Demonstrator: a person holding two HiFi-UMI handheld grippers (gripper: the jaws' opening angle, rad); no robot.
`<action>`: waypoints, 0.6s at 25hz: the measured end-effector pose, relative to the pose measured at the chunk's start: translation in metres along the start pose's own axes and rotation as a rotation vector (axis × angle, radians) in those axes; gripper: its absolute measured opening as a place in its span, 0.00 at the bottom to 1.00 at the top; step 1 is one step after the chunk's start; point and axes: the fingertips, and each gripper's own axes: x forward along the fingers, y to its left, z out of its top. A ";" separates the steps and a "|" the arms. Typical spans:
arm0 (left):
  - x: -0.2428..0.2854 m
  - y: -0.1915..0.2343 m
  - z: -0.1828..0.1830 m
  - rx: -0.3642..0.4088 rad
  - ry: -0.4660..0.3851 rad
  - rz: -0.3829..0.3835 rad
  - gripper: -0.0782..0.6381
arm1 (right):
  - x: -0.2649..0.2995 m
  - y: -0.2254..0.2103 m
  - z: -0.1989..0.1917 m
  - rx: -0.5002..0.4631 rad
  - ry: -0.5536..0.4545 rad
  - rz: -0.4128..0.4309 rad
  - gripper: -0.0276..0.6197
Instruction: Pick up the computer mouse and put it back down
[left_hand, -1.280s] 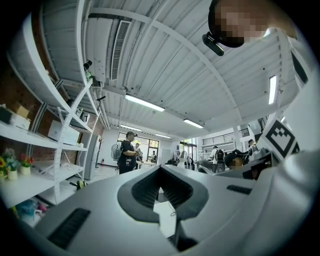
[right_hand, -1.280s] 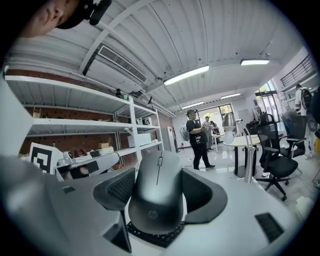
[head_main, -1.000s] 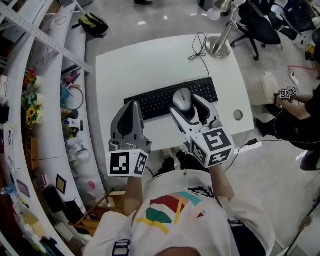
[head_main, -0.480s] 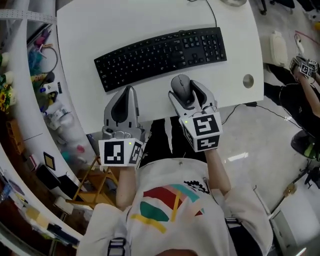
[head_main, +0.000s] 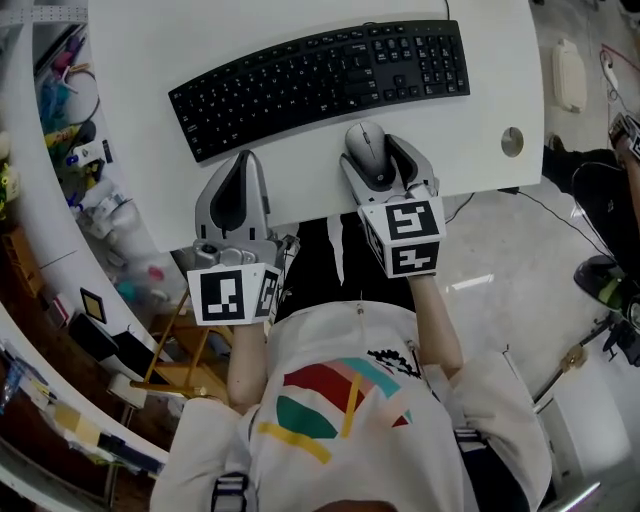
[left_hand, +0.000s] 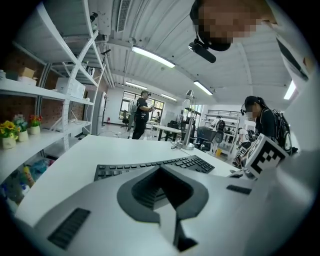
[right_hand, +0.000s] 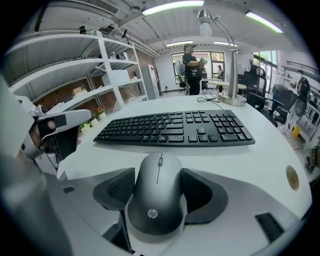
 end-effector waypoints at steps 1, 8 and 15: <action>0.000 0.000 -0.001 0.000 0.002 0.001 0.17 | 0.001 0.000 -0.001 -0.011 0.008 -0.011 0.51; -0.001 0.006 -0.003 -0.004 0.007 0.015 0.17 | 0.004 0.004 -0.003 -0.061 0.015 -0.045 0.51; -0.006 0.009 0.006 0.030 -0.006 0.030 0.17 | -0.002 0.002 0.012 -0.046 -0.024 -0.053 0.51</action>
